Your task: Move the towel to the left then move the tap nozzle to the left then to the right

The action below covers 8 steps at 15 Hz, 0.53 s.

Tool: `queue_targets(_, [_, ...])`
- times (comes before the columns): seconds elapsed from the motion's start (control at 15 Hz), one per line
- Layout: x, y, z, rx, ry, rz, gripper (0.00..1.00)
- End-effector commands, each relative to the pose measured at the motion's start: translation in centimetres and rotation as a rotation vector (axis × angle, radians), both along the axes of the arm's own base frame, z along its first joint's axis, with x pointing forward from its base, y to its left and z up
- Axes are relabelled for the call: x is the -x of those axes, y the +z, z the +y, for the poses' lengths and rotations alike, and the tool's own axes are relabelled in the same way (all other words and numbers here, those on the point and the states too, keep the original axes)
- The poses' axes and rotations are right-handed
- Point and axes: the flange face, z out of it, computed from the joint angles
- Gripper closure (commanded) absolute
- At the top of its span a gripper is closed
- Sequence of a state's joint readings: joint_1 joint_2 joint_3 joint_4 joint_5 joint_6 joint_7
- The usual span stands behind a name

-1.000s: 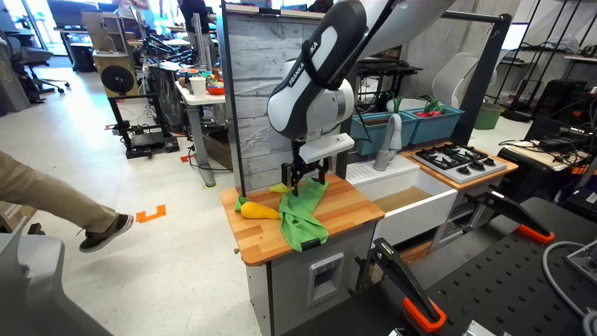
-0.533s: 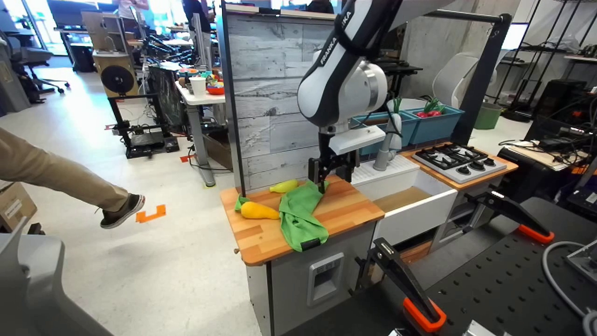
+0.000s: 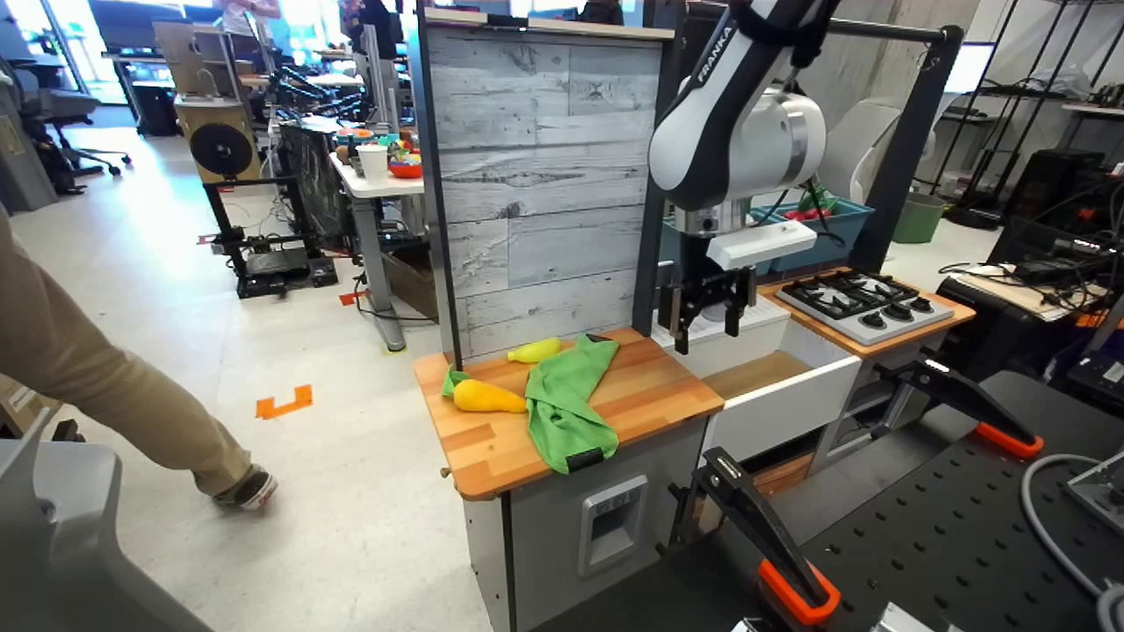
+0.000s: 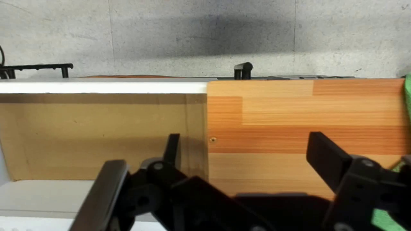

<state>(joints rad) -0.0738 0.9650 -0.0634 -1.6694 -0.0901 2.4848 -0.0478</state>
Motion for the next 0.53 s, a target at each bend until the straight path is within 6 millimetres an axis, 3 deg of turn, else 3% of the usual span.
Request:
queue_targets(0.0, [1.7, 2.8, -3.5, -0.043, -0.047, -0.029, 0.00])
queue_targets(0.47, [2.0, 8.4, -9.4, -0.138, -0.204, -0.111, 0.00])
